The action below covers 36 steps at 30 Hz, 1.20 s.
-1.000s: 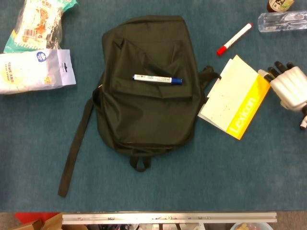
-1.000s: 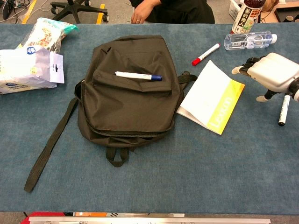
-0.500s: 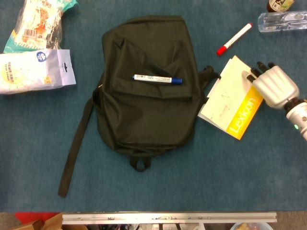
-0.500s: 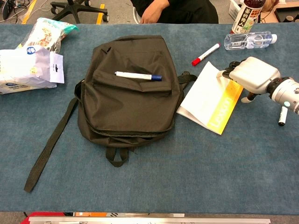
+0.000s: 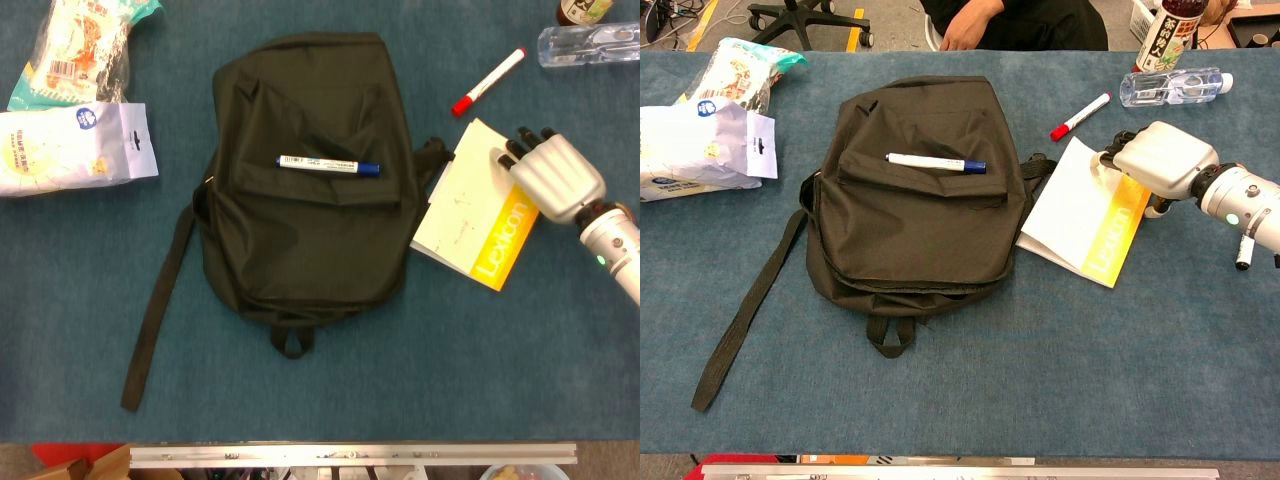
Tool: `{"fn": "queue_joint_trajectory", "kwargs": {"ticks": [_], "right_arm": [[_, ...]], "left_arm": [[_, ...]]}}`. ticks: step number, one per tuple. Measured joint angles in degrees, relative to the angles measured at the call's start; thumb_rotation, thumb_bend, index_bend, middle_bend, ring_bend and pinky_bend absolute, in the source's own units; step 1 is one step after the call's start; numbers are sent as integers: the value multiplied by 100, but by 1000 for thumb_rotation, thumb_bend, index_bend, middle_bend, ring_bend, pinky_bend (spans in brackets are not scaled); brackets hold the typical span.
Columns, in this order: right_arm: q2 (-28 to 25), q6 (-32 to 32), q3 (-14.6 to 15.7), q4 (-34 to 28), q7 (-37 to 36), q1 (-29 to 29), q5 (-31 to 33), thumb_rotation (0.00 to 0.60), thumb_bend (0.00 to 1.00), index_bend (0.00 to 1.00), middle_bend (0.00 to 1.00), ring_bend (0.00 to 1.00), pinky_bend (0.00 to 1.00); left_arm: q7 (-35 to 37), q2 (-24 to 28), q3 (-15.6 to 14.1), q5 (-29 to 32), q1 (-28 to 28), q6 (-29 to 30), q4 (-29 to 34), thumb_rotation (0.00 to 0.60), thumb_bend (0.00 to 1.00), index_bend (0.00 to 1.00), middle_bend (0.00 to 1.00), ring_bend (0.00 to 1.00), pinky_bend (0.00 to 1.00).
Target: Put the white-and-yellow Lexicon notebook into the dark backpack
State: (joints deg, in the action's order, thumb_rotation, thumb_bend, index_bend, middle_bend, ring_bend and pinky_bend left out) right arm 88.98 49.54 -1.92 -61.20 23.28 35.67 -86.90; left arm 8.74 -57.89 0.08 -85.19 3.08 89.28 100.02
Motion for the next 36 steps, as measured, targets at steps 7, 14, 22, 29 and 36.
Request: {"fn": "queue_joint_trajectory", "kwargs": {"ticks": [7, 14, 22, 29, 36], "right_arm": [[-7, 125, 40, -27, -275, 52, -78, 600, 256, 178, 309, 186, 367], [114, 427, 94, 186, -709, 98, -297, 600, 261, 215, 345, 211, 370], [356, 1065, 197, 672, -1494, 135, -714, 600, 282, 340, 410, 278, 428], [588, 1502, 349, 1192, -2062, 155, -1021, 600, 284, 458, 467, 336, 503], [733, 1738, 462, 1476, -2362, 148, -1163, 600, 305, 527, 521, 378, 555]], "left_arm": [[55, 31, 11, -5, -20, -36, 1, 600, 379, 162, 138, 62, 86], [71, 56, 5, -4, -30, -71, 26, 600, 379, 162, 138, 62, 86], [159, 103, -11, -8, -29, -103, 47, 600, 379, 162, 138, 63, 86], [169, 130, -29, -25, -47, -154, 74, 600, 380, 163, 138, 63, 86], [249, 168, -32, -9, -52, -178, 98, 600, 379, 163, 138, 63, 86]]}}
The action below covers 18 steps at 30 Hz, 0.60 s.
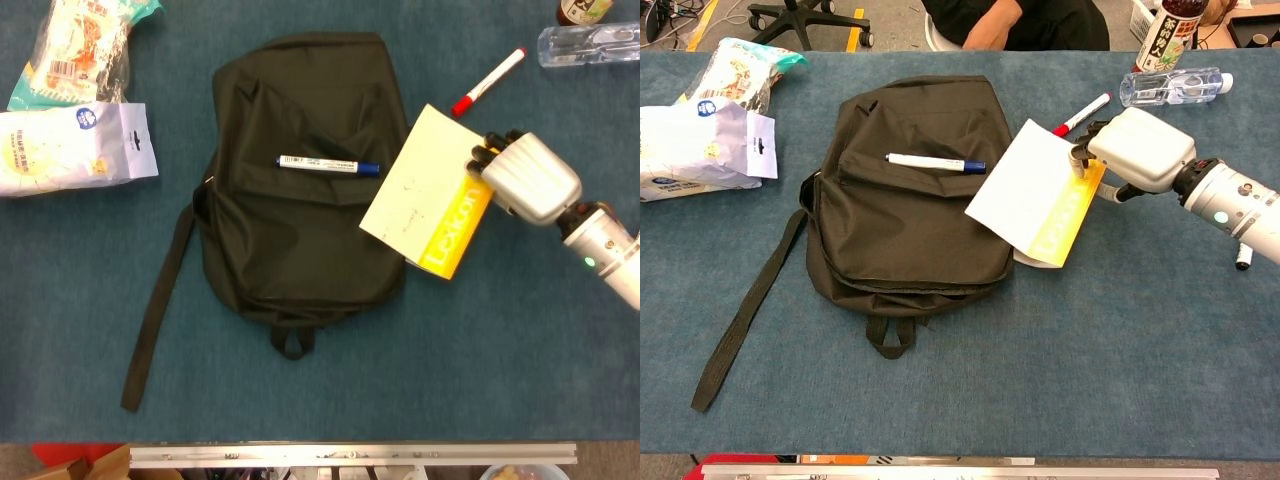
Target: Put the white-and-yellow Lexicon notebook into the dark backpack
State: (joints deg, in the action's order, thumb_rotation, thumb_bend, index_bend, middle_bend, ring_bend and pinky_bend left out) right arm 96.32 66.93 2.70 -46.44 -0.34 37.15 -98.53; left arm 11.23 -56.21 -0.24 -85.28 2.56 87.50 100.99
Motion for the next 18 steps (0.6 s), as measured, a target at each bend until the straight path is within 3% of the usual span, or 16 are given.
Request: {"fn": "queue_joint_trajectory", "kwargs": {"ticks": [18], "right_arm": [[73, 243, 20, 195, -96, -145, 75, 600, 296, 660, 635, 496, 630]], "left_arm": [[5, 23, 1, -43, -44, -37, 22, 600, 380, 163, 138, 63, 86]]}}
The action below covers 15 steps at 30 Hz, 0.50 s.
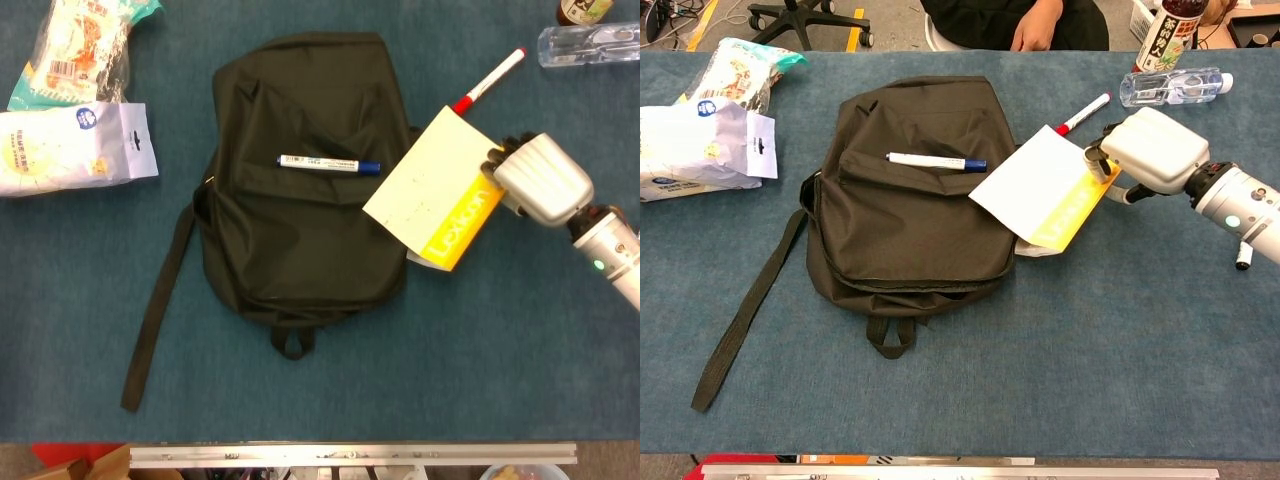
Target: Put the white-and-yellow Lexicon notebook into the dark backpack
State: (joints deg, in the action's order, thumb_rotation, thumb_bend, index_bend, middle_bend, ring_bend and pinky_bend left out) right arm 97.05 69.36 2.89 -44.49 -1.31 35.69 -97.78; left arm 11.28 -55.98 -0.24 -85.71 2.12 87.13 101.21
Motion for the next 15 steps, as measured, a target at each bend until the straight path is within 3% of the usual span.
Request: {"fn": "queue_joint_trajectory", "kwargs": {"ticks": [6, 15], "right_arm": [[4, 26, -52, -20, 41, 56, 8, 600, 431, 681, 635, 516, 663], [-82, 248, -127, -157, 211, 28, 34, 600, 481, 727, 665, 575, 724]], "left_arm": [[79, 6, 1, -5, 10, 23, -32, 600, 379, 163, 138, 63, 86], [160, 33, 9, -28, 9, 47, -107, 600, 379, 163, 138, 63, 86]]}}
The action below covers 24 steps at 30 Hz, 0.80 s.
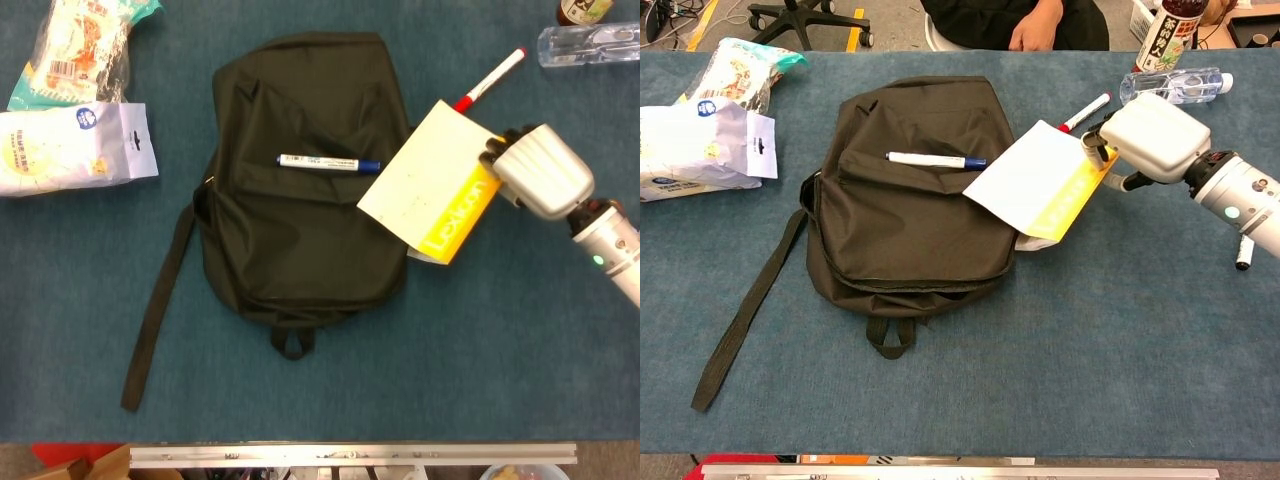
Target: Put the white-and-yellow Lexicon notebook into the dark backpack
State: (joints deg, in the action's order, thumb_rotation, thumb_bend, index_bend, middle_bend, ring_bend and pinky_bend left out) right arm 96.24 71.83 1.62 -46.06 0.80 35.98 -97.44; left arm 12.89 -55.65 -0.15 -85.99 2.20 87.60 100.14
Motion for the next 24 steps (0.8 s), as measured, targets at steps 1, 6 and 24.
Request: {"fn": "queue_joint_trajectory", "kwargs": {"ticks": [1, 6, 24], "right_arm": [[-24, 96, -17, -19, 32, -24, 1, 600, 486, 731, 669, 578, 726], [-232, 586, -113, -205, 128, -218, 43, 600, 490, 734, 674, 584, 735], [-1638, 2171, -608, -1744, 632, -1108, 273, 600, 490, 734, 675, 589, 746]], "left_arm": [[-2, 11, 5, -12, -10, -1, -17, 600, 379, 163, 137, 63, 86], [-51, 67, 24, -82, -101, -73, -82, 600, 379, 163, 136, 63, 86], [-319, 268, -246, -1466, -1316, -1380, -424, 600, 380, 239, 139, 63, 86]]}}
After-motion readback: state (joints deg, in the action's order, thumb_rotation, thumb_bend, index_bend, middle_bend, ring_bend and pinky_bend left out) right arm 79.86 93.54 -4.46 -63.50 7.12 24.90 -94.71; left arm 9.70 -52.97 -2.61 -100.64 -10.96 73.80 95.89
